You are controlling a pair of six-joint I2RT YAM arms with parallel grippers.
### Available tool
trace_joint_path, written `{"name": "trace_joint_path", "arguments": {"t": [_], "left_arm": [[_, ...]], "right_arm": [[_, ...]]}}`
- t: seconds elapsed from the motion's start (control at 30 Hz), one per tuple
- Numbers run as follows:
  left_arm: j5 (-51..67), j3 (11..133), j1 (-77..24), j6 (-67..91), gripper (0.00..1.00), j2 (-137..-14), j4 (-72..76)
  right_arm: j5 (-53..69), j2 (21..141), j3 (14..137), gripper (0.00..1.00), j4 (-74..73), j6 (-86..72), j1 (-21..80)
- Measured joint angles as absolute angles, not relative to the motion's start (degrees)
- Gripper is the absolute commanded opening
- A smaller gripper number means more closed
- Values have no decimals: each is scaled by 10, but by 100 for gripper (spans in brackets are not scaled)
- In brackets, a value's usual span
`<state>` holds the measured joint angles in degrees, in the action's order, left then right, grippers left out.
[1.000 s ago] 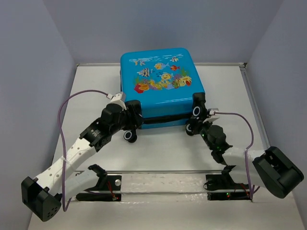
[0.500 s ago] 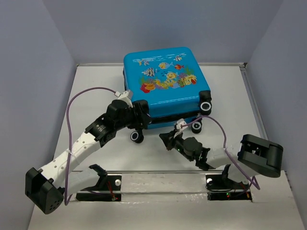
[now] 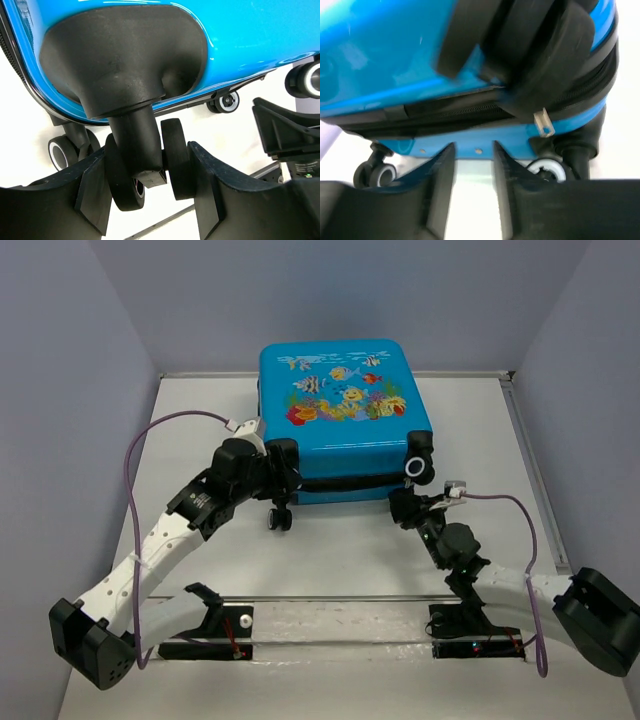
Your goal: Pack the luggage
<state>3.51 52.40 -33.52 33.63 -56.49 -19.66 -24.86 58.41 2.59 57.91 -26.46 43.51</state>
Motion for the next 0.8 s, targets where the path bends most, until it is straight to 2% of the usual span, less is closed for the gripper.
{"name": "trace_joint_path", "arguments": {"t": [0.03, 0.17, 0.4, 0.8], "left_arm": [[36, 525, -333, 335, 6, -565, -197], [36, 525, -331, 332, 6, -564, -201], [38, 525, -328, 330, 6, -559, -201], [41, 540, -321, 319, 6, -554, -224]], "right_arm": [[-246, 572, 26, 52, 579, -266, 430], [-240, 538, 26, 55, 561, -266, 401], [-214, 510, 26, 54, 515, -257, 336], [-123, 623, 39, 51, 516, -244, 296]]}}
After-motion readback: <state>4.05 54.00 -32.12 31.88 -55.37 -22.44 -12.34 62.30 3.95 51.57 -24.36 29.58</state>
